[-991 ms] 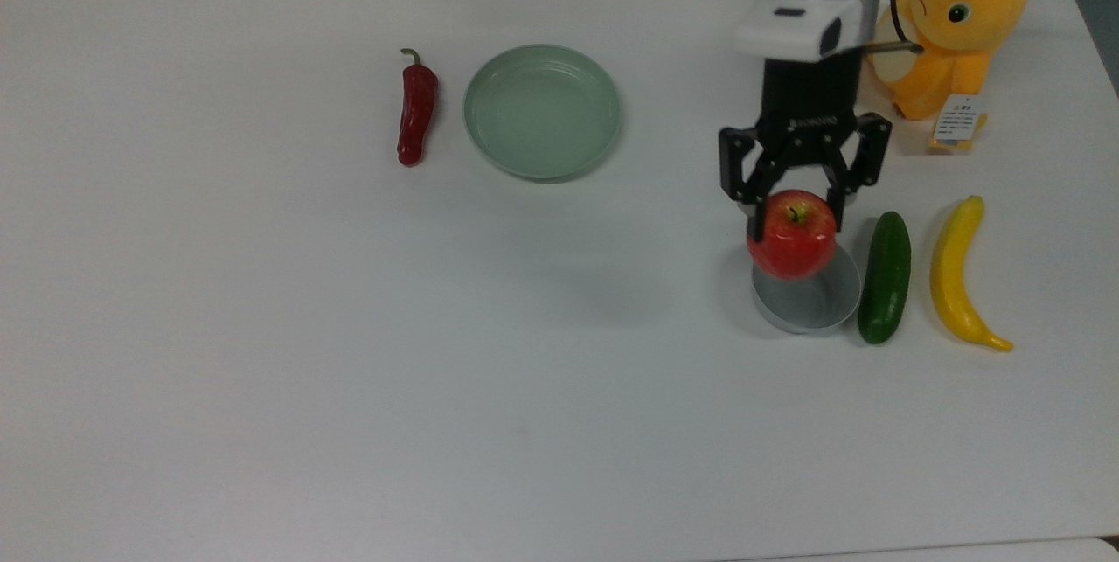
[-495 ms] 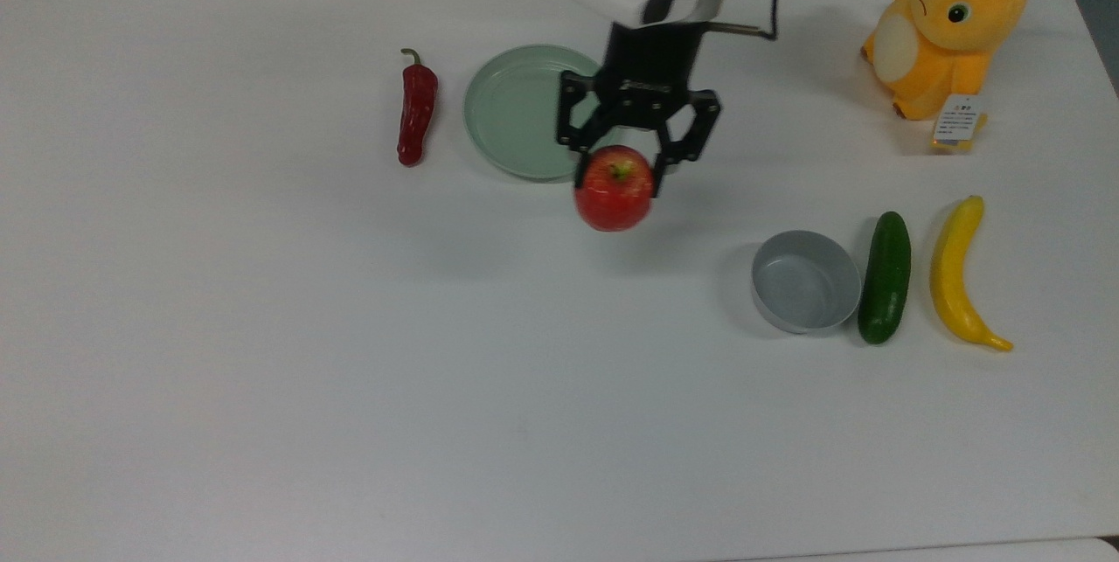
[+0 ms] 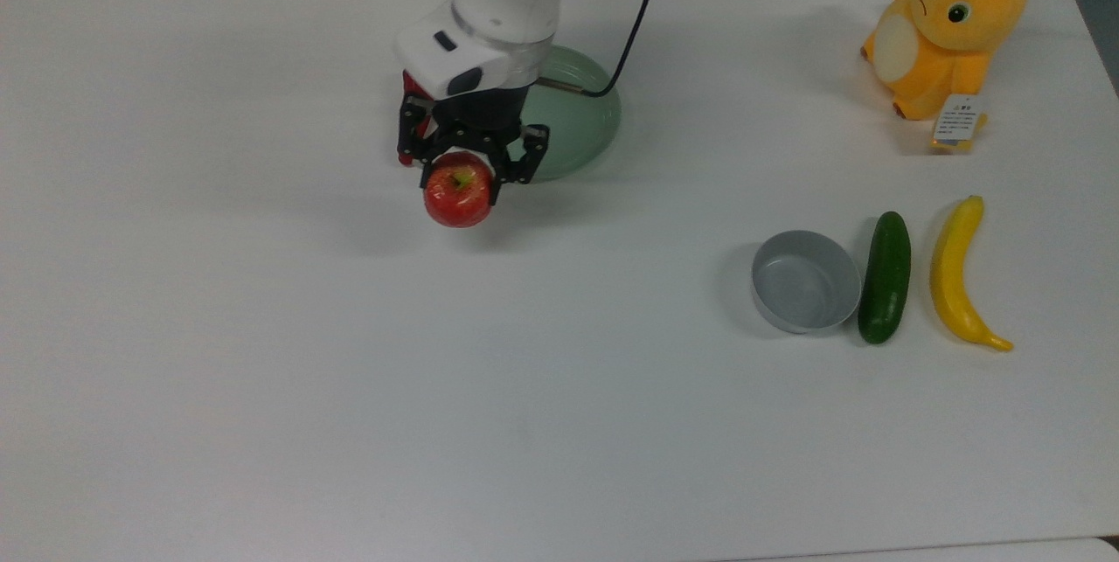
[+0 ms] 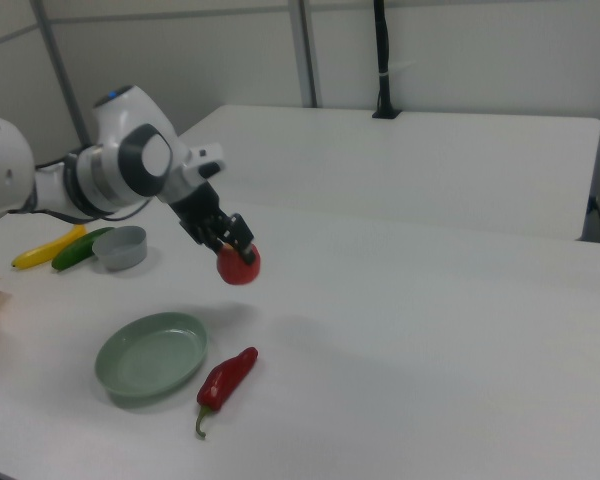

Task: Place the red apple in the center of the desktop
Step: 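Carry the apple toward the open table beside the plate and lower it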

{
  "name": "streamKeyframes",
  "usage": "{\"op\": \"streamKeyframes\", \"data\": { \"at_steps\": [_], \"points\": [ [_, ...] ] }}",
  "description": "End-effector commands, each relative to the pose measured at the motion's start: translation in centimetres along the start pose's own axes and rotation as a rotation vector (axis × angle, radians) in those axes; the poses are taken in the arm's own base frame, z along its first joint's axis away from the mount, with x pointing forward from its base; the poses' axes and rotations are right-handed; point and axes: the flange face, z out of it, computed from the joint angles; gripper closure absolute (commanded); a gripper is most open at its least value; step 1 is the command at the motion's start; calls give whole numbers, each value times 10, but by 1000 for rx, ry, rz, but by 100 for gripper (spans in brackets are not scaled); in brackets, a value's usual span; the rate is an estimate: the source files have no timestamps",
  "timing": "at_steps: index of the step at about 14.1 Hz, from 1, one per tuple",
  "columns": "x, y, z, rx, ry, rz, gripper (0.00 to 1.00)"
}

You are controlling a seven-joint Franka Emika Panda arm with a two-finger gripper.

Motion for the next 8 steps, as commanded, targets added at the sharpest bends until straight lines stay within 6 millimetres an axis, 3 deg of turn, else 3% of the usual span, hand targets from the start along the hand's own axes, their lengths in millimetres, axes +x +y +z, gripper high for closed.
{"op": "streamKeyframes", "data": {
  "at_steps": [1,4,8],
  "points": [
    [-5,5,32,9,-57,-26,88],
    [-7,5,55,4,-81,-35,88],
    [-4,-2,67,24,-48,-44,88]
  ]
}}
